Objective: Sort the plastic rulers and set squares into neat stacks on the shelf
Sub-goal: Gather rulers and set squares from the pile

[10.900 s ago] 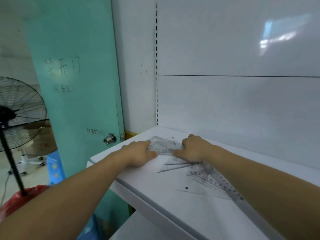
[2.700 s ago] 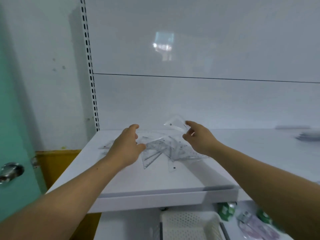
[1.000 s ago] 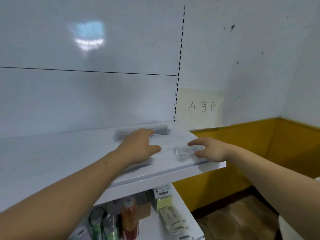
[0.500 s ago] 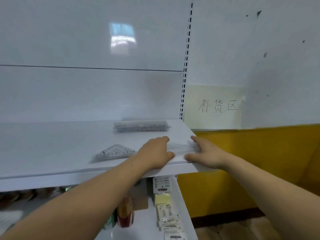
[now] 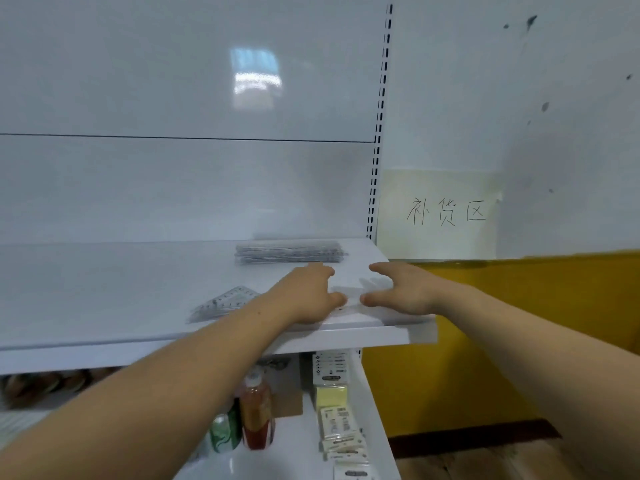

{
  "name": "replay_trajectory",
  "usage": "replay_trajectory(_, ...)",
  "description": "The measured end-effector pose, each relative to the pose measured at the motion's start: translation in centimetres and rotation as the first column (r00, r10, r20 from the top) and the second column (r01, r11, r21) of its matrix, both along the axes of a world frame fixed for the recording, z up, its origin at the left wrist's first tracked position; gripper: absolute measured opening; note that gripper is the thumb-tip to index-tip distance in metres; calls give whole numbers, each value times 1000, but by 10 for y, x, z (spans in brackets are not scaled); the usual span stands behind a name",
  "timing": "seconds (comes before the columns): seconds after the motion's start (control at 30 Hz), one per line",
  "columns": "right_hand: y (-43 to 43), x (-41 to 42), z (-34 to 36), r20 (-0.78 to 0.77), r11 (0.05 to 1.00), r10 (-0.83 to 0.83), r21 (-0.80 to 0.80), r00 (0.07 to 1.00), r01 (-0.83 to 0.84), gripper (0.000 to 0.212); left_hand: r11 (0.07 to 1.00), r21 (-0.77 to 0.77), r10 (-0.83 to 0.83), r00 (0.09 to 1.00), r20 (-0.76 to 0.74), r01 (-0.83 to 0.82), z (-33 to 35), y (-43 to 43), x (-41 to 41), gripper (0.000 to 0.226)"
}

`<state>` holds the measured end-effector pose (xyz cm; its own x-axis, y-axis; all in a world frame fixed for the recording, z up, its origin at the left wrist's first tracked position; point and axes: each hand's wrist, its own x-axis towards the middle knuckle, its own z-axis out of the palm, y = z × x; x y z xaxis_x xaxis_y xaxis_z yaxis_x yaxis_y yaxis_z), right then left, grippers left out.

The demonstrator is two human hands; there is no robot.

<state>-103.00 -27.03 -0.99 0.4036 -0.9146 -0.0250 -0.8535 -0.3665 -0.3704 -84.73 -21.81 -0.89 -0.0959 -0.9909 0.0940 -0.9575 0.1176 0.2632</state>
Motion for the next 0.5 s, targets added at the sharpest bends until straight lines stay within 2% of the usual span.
replay_trajectory(0.27, 7, 114, 36, -151, 978, 102, -168, 983, -127, 75, 991, -46, 127, 992, 22, -126, 22, 45, 119, 65)
replay_trajectory(0.5, 45, 293, 51, -162, 942, 279, -148, 947, -302, 71, 929, -78, 367, 926, 85, -361, 21, 127, 301, 67)
